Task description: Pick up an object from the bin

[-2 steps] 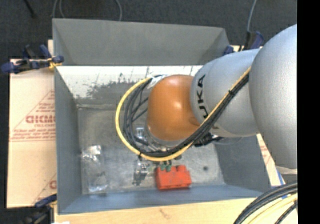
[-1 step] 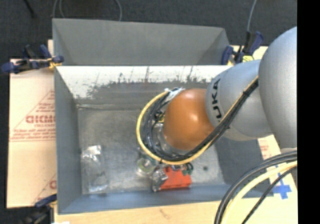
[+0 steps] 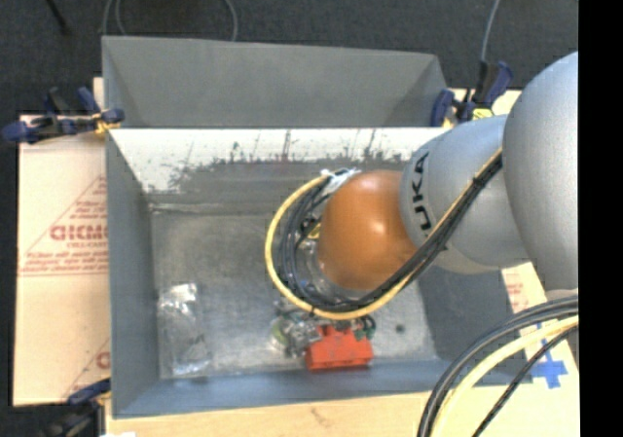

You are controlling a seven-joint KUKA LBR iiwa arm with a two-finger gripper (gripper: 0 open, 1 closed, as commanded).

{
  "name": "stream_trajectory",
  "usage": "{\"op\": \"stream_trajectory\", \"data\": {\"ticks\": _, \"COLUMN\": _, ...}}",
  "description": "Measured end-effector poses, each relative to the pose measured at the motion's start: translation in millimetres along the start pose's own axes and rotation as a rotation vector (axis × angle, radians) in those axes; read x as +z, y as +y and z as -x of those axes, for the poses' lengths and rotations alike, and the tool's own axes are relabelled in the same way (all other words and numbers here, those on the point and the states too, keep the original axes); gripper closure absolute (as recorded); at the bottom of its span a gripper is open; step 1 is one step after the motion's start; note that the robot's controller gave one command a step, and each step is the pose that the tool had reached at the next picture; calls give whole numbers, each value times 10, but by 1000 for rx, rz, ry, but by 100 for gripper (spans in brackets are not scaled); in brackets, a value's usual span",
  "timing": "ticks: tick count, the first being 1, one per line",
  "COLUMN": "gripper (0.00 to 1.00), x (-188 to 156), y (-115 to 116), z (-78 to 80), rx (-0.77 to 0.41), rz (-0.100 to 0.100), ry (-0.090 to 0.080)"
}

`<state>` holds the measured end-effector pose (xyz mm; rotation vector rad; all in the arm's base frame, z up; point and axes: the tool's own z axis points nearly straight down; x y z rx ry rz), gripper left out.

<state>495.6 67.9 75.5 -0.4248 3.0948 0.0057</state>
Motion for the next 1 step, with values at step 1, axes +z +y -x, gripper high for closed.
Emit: {"op": "stream_trajectory", "data": {"ticks": 1, "gripper": 100, "x": -1576, "y": -140, "z": 15, "rx": -3, "rz": -4, "ry": 7}}
